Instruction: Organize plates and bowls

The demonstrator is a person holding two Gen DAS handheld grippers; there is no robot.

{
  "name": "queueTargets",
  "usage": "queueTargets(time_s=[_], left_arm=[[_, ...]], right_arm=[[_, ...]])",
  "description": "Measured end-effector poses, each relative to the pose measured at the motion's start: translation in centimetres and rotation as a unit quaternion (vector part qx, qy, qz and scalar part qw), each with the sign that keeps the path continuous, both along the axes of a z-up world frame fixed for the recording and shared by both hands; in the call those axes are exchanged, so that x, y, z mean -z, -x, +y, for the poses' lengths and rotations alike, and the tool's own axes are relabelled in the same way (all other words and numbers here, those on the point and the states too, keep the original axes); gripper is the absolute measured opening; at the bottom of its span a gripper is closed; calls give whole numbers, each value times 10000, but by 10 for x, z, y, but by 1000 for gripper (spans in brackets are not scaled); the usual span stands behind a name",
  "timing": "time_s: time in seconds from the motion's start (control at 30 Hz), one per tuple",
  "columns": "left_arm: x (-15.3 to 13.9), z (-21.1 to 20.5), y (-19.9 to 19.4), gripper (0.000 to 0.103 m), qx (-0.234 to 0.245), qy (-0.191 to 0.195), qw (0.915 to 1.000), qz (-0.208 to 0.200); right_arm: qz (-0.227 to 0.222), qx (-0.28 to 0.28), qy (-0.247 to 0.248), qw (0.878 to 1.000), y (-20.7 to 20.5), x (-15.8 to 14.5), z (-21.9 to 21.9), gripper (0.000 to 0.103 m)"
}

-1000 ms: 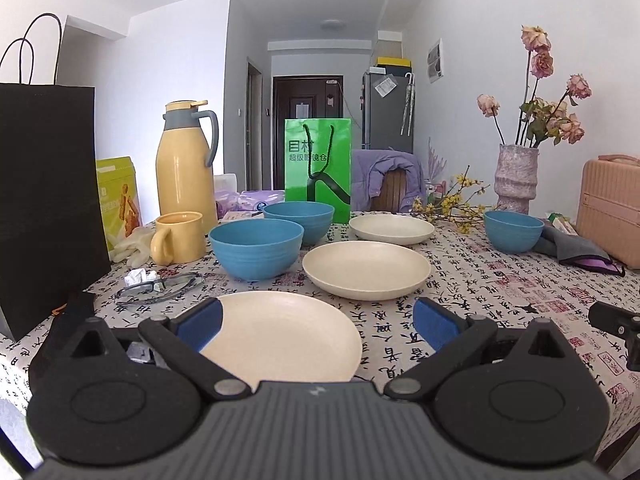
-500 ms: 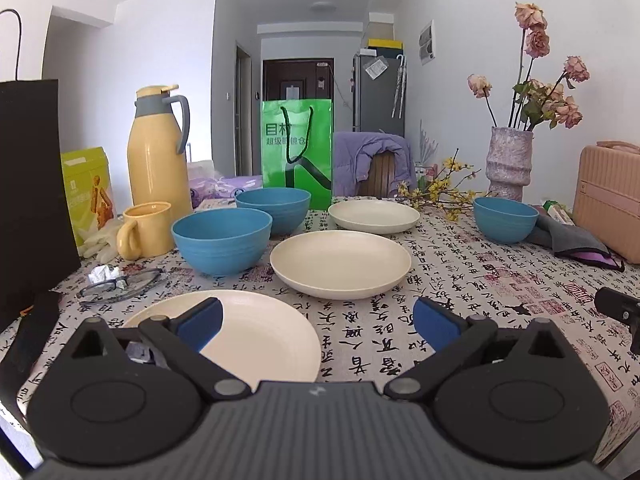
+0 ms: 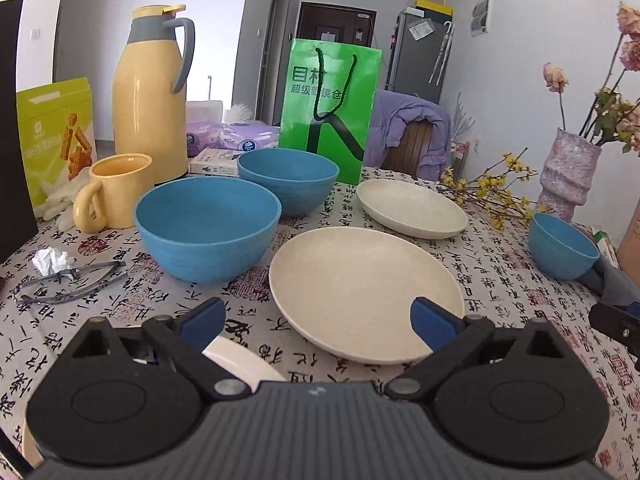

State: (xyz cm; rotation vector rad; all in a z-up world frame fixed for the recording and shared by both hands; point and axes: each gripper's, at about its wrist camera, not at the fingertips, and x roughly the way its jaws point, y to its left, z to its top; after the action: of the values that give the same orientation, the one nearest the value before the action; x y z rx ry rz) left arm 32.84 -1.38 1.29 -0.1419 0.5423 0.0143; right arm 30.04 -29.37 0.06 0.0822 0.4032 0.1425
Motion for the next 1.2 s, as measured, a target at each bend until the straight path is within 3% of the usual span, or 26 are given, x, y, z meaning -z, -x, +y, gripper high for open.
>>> queueTargets(time_s=[0.1,0.23,0.37,0.47,0.53,0.93,1.2], left_arm=[[4,2,-27,94,-69,39,9999,148],[14,4,-58,79,-128,123,9990,415],[25,3,-76,76,-202,108,9982,553],[32,4,-86,70,-203,96,9976,661],[37,5,-92,59,-205,120,9969,755],[50,13,-110,17,-301,208,9936,1067],[45,7,-105,14,-249,196,9949,955]], right_arm=[[155,-194,16,9997,-37,2,7,94],[416,-429,-18,9982,-85,10,21,87],[653,-535,13,9964,-124,23,35,81],[798,-649,117,9946,-145,33,48,71],[880,-752,119,9932,-156,39,55,66],[1251,-972,-7,9874,-182,69,72,16],[1209,-794,-7,9895,-179,63,69,14]])
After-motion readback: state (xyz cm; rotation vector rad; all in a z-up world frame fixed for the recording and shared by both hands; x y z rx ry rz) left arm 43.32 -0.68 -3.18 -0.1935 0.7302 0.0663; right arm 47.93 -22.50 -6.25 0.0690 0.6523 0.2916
